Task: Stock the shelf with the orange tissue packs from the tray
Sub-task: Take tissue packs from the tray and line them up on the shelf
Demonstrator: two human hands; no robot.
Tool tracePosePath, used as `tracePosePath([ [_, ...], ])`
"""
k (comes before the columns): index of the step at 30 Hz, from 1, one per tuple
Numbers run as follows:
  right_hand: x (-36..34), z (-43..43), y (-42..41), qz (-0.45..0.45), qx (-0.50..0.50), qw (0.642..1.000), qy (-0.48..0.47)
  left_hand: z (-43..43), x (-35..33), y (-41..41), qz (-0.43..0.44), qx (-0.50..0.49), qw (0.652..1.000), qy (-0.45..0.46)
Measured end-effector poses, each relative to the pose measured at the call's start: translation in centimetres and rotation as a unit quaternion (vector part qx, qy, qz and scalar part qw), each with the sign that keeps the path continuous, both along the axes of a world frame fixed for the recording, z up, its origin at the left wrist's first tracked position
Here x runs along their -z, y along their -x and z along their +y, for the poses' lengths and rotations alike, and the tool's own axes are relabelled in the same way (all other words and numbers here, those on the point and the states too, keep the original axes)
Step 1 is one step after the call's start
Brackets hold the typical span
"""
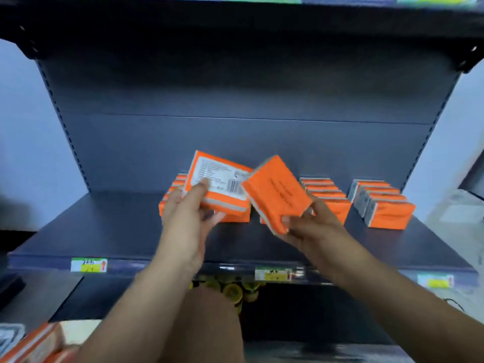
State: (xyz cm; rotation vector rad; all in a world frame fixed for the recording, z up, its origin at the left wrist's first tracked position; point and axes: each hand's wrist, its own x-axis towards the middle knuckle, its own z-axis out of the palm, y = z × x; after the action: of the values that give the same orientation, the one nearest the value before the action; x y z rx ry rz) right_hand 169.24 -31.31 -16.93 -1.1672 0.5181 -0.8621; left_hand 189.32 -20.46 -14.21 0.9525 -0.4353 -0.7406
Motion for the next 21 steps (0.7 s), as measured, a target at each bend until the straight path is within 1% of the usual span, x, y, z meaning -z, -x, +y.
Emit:
tracePosePath([
  [3,1.0,-1.2,3.7,0.011,0.051,0.998,-0.023,-3.1,-0.1,3.8,0.005,0.067,0.998,-0.008],
  [7,2.5,-2.6,7.1,0.026,0.09,0.994,-0.051,-5.8,0.7,6.8,0.032,0.141,0.989,-0.031],
  [9,3.2,-2.9,8.4,0.013,0.094,0.992,-0.079,-6.6,1.2,7.1,-0.004,0.188,0.981,-0.049],
  [11,3.9,-2.9,9.0,-0.01,0.078,0.99,-0.118,-7.4,1.9,6.5,-0.072,0.22,0.97,-0.075],
  [12,4.2,-3.0,9.1,-0.023,0.069,0.987,-0.142,-7.8,2.1,5.9,-0.091,0.231,0.965,-0.083],
  [13,4.4,-3.2,8.9,-0.033,0.061,0.984,-0.162,-8.2,2.3,5.4,-0.088,0.237,0.964,-0.087],
  [15,4.5,-3.6,8.2,-0.036,0.048,0.982,-0.179,-8.8,2.5,4.2,-0.042,0.243,0.966,-0.082],
  [19,4.7,-4.6,6.6,-0.017,0.024,0.981,-0.192,-9.5,2.7,1.6,0.085,0.224,0.971,-0.01],
  [21,4.9,-4.9,6.1,-0.001,0.015,0.981,-0.194,-9.4,3.3,0.4,0.118,0.221,0.968,0.015],
])
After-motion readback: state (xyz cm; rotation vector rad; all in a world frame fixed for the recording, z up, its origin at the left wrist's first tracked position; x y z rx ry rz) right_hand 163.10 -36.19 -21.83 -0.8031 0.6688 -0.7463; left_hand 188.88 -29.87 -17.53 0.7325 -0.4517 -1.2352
